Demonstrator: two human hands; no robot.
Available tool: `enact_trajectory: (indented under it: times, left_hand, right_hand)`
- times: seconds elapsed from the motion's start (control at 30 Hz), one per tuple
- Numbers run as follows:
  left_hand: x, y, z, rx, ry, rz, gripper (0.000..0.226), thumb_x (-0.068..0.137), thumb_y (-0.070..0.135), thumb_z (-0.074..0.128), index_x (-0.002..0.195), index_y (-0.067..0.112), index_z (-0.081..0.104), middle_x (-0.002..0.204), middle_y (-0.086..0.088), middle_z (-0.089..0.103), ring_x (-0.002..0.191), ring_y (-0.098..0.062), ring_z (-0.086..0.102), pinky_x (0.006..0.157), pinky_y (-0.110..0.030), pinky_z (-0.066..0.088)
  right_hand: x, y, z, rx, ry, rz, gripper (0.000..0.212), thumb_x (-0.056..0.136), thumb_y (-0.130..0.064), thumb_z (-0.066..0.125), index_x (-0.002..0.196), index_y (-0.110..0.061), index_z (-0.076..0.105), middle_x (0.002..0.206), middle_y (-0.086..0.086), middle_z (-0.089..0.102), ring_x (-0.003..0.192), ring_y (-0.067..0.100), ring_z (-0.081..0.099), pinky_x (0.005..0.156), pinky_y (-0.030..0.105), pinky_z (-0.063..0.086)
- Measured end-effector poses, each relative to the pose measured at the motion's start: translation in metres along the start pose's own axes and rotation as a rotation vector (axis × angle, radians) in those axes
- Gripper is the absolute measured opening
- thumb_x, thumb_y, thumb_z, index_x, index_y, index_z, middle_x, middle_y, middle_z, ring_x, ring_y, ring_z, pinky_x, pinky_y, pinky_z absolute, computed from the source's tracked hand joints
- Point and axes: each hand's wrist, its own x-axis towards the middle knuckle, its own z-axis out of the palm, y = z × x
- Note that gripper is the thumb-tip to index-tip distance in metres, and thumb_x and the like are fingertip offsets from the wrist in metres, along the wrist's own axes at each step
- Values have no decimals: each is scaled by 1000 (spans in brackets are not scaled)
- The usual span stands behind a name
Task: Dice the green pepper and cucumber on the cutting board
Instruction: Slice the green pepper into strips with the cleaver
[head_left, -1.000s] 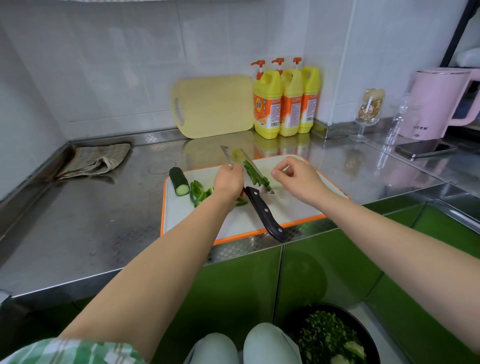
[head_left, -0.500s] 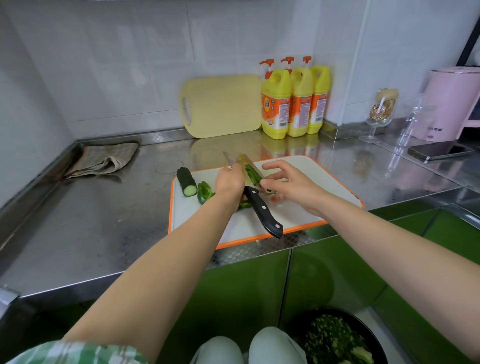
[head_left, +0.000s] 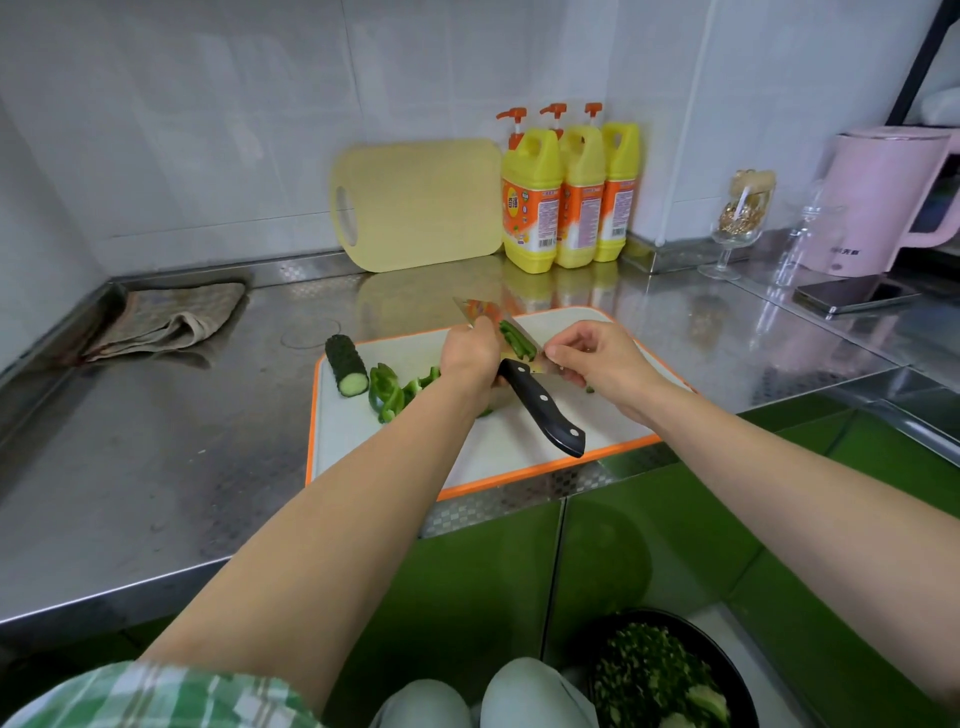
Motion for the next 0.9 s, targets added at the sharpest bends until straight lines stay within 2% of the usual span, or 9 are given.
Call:
enact_trajectory:
  times: [0.17, 0.27, 0.33, 0.47, 0.53, 0.63, 0.73, 0.83, 0.9]
  left_hand:
    - [-1, -1, -1, -26, -15, -21, 14, 95, 15, 36, 98, 8, 49, 74, -7, 48, 50, -20, 50, 43, -24, 43]
    - [-1, -1, -3, -15, -19, -13, 15, 95, 15, 36, 99, 8, 48, 74, -7, 48, 50, -19, 50, 42, -23, 43]
    - [-2, -1, -3, -7, -20, -12, 15, 95, 16, 36, 100, 8, 48, 76, -8, 48, 51, -20, 50, 41, -23, 43]
    - [-1, -1, -5, 4, -20, 1, 15, 96, 18, 36, 98, 7, 47, 80, -11, 49, 54, -22, 50, 51, -31, 47]
    - [-2, -1, -5, -2, -16, 6, 15, 96, 18, 37, 93, 7, 47, 77, -11, 49, 55, -23, 50, 54, -33, 49]
    - [-2, -2, -6, 4, -11, 14, 16, 96, 19, 38, 89, 9, 48, 76, -10, 49, 56, -24, 51, 53, -33, 48]
    - [-2, -6, -5, 32, -10, 21, 18, 96, 19, 38, 84, 9, 49, 78, -11, 51, 58, -25, 53, 51, -30, 47]
    - [-3, -7, -3, 28, -15, 23, 21, 95, 18, 38, 77, 12, 46, 76, -11, 51, 67, -30, 58, 52, -31, 47]
    - [-5, -6, -2, 31, -10, 34, 23, 96, 18, 39, 75, 12, 44, 69, -8, 47, 65, -29, 55, 51, -31, 44]
  right_hand:
    - [13, 7, -8, -146, 171, -41, 14, 87, -1, 64, 78, -12, 62, 74, 2, 59, 60, 9, 54, 56, 19, 44]
    - [17, 7, -9, -285, 150, -85, 14, 85, 4, 62, 87, -8, 69, 92, 7, 66, 72, 12, 55, 64, 17, 42]
    - [17, 6, -10, -399, 117, -94, 14, 87, -1, 62, 91, -9, 72, 99, 3, 68, 85, 12, 54, 70, 17, 38]
    - [13, 7, -13, -495, 123, -108, 14, 89, -6, 62, 94, -12, 74, 108, -3, 68, 106, 13, 55, 84, 21, 37]
    - [11, 9, -17, -504, 143, -101, 14, 89, -5, 63, 93, -15, 73, 105, -2, 69, 102, 17, 58, 87, 27, 42]
    - [9, 10, -27, -465, 145, -87, 22, 87, -2, 61, 82, -21, 71, 90, 0, 74, 88, 13, 65, 90, 32, 50]
    - [4, 11, -39, -427, 115, -59, 26, 84, -4, 65, 74, -28, 69, 79, 0, 74, 85, 14, 69, 91, 37, 52]
    - [2, 9, -51, -432, 147, 1, 23, 80, -9, 71, 73, -31, 67, 82, 4, 73, 86, 20, 69, 88, 36, 53]
    - [0, 3, -59, -540, 138, 69, 13, 81, -10, 68, 76, -21, 69, 86, 8, 72, 87, 24, 67, 82, 36, 54]
